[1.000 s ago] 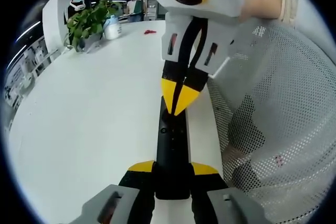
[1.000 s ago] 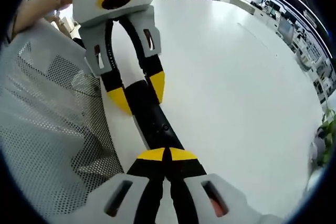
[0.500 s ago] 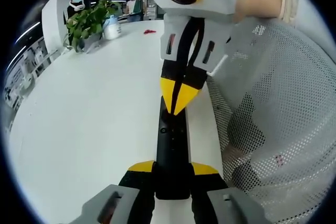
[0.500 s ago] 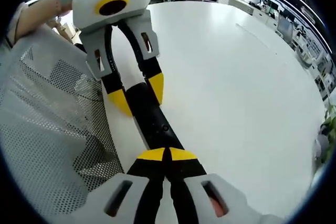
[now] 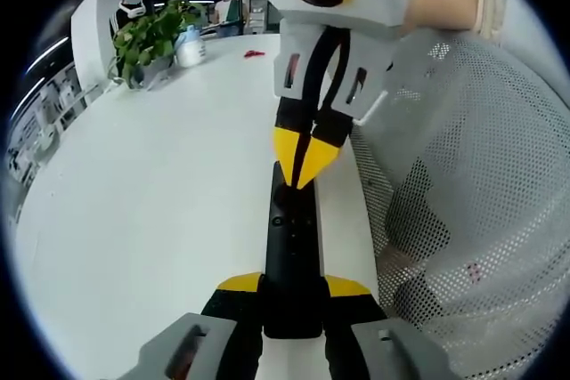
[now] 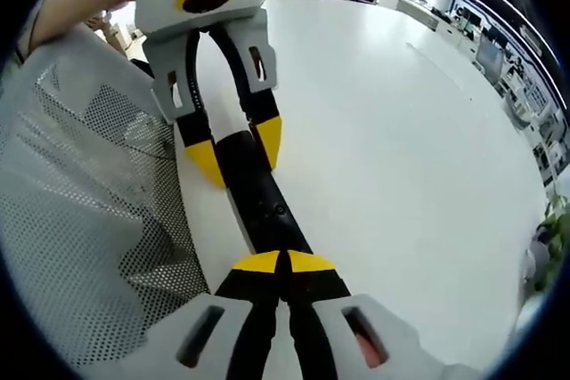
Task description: Press the specified remote control buttons in sequence, fully releasing each button before pressing the next.
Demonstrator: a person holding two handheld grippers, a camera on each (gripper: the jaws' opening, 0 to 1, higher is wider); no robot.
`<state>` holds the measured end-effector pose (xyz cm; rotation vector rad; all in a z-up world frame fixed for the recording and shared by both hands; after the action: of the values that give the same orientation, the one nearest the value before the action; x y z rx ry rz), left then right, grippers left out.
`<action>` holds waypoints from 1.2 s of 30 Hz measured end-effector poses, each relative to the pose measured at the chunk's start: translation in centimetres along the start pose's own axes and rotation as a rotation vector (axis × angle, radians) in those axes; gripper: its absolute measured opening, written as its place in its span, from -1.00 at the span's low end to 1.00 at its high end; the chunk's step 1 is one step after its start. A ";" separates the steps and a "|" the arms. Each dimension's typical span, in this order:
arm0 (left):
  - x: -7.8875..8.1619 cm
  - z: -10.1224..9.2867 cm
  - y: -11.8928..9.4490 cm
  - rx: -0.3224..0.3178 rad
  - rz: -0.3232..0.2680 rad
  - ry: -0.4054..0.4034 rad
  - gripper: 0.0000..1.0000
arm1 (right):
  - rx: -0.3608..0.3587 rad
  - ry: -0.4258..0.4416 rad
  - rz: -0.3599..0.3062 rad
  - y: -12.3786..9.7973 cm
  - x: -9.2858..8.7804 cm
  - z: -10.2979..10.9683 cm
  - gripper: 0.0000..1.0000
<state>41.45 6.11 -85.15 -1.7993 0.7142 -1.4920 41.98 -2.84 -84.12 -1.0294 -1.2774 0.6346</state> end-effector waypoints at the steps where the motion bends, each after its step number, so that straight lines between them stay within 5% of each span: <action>1: 0.0 0.0 0.0 0.000 0.000 0.000 -0.51 | 0.003 0.009 -0.001 0.0 0.0 0.1 -0.99; 9: 0.0 0.0 0.0 -0.002 0.003 0.005 -0.51 | -0.016 -0.071 0.034 0.2 0.1 0.2 -0.99; 20: 0.0 0.0 0.0 0.000 0.003 0.003 -0.51 | 0.009 0.061 -0.024 0.0 0.0 -0.1 -1.00; 31: 0.1 0.1 0.0 0.005 0.004 -0.033 -0.51 | -0.020 -0.109 -0.023 0.7 1.0 0.8 -1.00; 36: 0.4 0.3 0.0 -0.003 0.020 -0.130 -0.51 | -0.045 -0.200 -0.010 0.7 1.3 0.9 -1.00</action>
<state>41.86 5.90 -84.95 -1.8674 0.6680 -1.3476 41.47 -1.17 -84.13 -1.0147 -1.4754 0.7180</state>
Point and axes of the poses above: the point that each gripper's makers call its tool centre point, and the gripper's own axes: y roughly forward along the fingers, z roughly to its left, x roughly out of its top, the point moved 3 cm from there along -y, roughly backward along the fingers, and after that the axes turned 4 degrees about -y, right-handed, at the moved point
